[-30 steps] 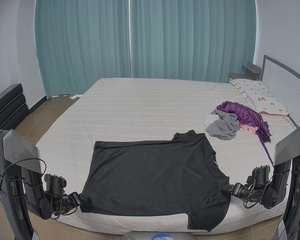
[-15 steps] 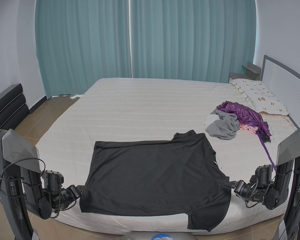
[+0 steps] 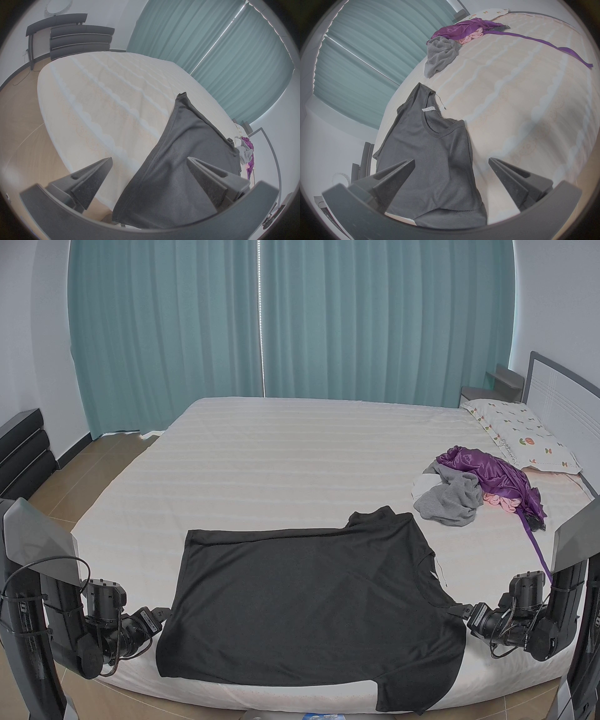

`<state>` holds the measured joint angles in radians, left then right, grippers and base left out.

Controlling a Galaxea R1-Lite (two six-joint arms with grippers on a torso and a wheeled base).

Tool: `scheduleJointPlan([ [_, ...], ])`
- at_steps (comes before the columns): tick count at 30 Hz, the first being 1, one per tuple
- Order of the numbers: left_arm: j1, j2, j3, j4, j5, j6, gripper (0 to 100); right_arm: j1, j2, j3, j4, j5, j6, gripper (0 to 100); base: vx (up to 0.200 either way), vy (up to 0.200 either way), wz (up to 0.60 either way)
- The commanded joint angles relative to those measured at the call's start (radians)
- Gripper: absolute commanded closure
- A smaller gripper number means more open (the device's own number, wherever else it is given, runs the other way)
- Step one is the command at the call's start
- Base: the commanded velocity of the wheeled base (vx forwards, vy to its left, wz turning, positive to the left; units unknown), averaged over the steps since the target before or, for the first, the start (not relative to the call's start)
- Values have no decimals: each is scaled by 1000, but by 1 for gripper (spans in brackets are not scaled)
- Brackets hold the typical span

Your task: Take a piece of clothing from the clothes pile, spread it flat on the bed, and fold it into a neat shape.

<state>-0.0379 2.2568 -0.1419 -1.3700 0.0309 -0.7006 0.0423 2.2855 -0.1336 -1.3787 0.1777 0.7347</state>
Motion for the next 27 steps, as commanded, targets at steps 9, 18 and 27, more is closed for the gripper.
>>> scheduleJointPlan([
  [9, 7, -6, -4, -3, 1, -28, 0, 2, 5, 6, 0, 16, 0, 0, 0, 0, 0],
  [18, 7, -3, -7, -3, 1, -33, 0, 2, 5, 3, 0, 19, 0, 0, 0, 133, 0],
  [27, 4, -6, -5, -11, 3, -34, 0, 2, 3, -3, 0, 19, 2, 0, 0, 0, 0],
])
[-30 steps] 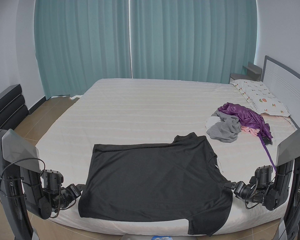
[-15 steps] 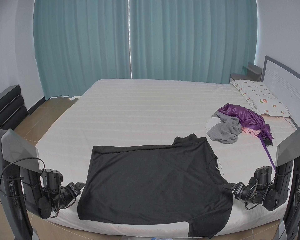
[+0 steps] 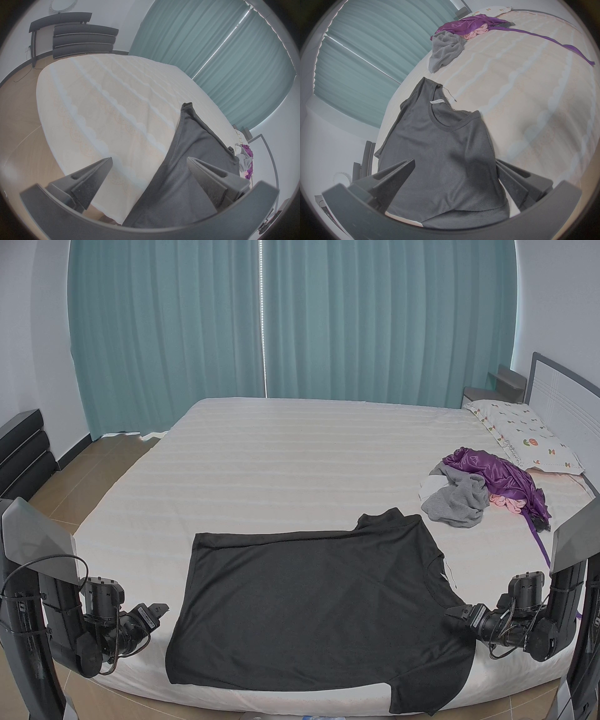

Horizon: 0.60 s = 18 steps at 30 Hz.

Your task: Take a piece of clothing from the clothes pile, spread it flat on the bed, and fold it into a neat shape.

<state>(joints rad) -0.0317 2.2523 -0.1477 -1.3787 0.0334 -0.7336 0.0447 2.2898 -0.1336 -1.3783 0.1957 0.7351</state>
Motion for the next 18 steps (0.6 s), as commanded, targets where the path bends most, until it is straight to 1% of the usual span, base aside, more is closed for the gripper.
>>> scheduleJointPlan([
  [1, -4, -2, 2, -5, 0, -1, 0, 0, -3, -3, -1, 1, 3, 0, 0, 0, 0],
  [11, -10, -4, 10, -13, -1, -3, 0, 7, -6, -4, -1, 1, 6, 0, 0, 0, 0],
  [15, -24, -4, 10, -13, -1, -4, 0, 7, -6, -4, -1, 1, 6, 0, 0, 0, 0],
  [18, -30, -4, 10, -13, -1, -4, 0, 7, -6, -4, -1, -1, 6, 0, 0, -200, 0],
])
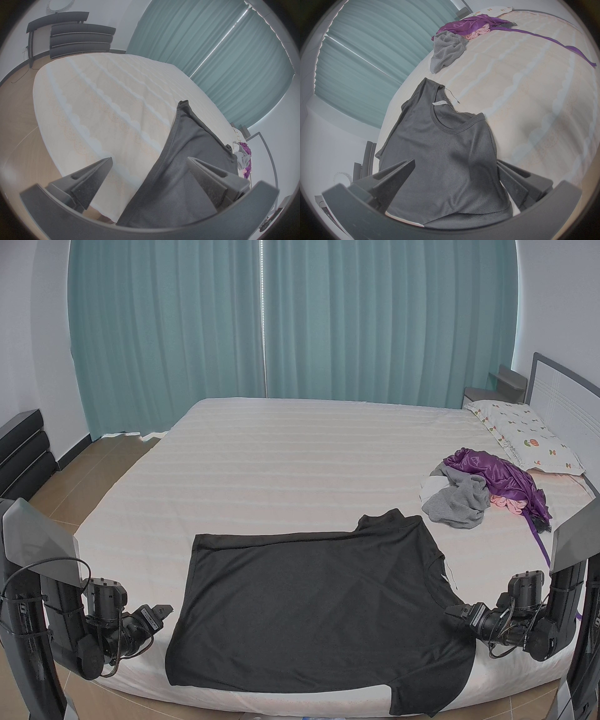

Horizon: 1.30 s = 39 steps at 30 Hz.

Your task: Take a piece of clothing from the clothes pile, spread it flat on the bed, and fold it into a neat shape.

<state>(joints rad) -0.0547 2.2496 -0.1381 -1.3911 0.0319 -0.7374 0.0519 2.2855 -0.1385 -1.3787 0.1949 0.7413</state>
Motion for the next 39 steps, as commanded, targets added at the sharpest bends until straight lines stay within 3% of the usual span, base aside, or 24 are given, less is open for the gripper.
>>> scheduleJointPlan([
  [1, -7, 1, 0, 0, 0, 0, 0, 0, -1, 0, 0, 1, 0, 0, 0, -200, 0],
  [6, -7, -1, 0, 0, 2, 0, 0, 0, -3, 0, 0, 1, 1, 0, 0, -200, 0],
  [17, -8, -31, -18, 0, 2, 0, 0, 16, -6, -4, -13, 1, 36, 0, 0, 0, 0],
  [23, -8, -65, -95, 15, 0, 0, 0, 26, 0, -3, -59, 1, 64, 0, 0, 0, 0],
  [28, -8, -53, -333, 187, -12, 9, 0, 32, 8, -9, -65, 3, 98, 0, 0, 0, 0],
  [32, -8, 21, -617, 399, -20, 7, 0, 34, 9, -27, -65, 8, 133, 0, 0, 0, 0],
  [33, -8, 21, -617, 399, -20, 7, 0, 34, 9, -27, -65, 8, 133, 0, 0, 0, 0],
  [39, -8, 223, -1060, 632, -43, 20, 0, 34, 11, -41, -63, 57, 168, 0, 0, 0, 0],
])
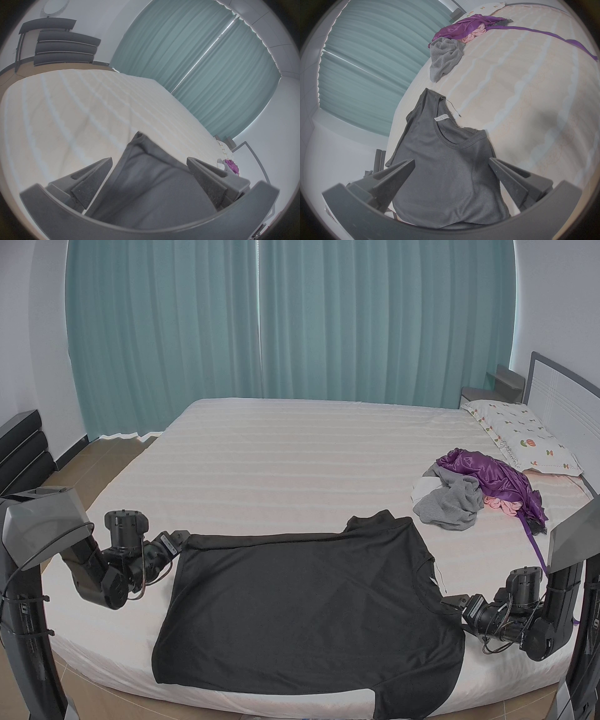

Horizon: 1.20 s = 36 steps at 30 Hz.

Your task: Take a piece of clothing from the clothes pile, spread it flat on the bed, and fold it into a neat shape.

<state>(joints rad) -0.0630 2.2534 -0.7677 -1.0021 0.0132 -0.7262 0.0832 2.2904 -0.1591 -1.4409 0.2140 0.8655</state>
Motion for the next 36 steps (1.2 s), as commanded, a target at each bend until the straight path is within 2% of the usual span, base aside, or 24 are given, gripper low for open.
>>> scheduleJointPlan([
  [1, 0, 230, -453, 258, -25, 8, 0, 3, 6, -20, -1, 39, 44, 0, 0, 0, 0],
  [6, -8, 345, -665, 381, -39, 11, 0, 3, 6, -22, -1, 39, 49, 0, 0, 0, 0],
  [11, -8, 419, -779, 407, -27, 13, 0, 3, 6, -26, -1, 39, 49, 0, 0, 0, 0],
  [18, -5, 433, -795, 405, -13, 14, 0, 3, 6, -26, -1, 39, 49, 0, 0, 0, 0],
  [24, 9, 430, -802, 390, 31, 17, 0, 4, 6, -23, -1, 39, 49, 0, 0, 0, 0],
  [31, 17, 416, -799, 387, 36, 11, 0, 4, 6, -22, -1, 39, 49, 0, 0, 0, 0],
  [36, 9, 397, -743, 393, 40, 17, 0, 4, 6, -22, -1, 39, 49, 0, 0, 0, 0],
])
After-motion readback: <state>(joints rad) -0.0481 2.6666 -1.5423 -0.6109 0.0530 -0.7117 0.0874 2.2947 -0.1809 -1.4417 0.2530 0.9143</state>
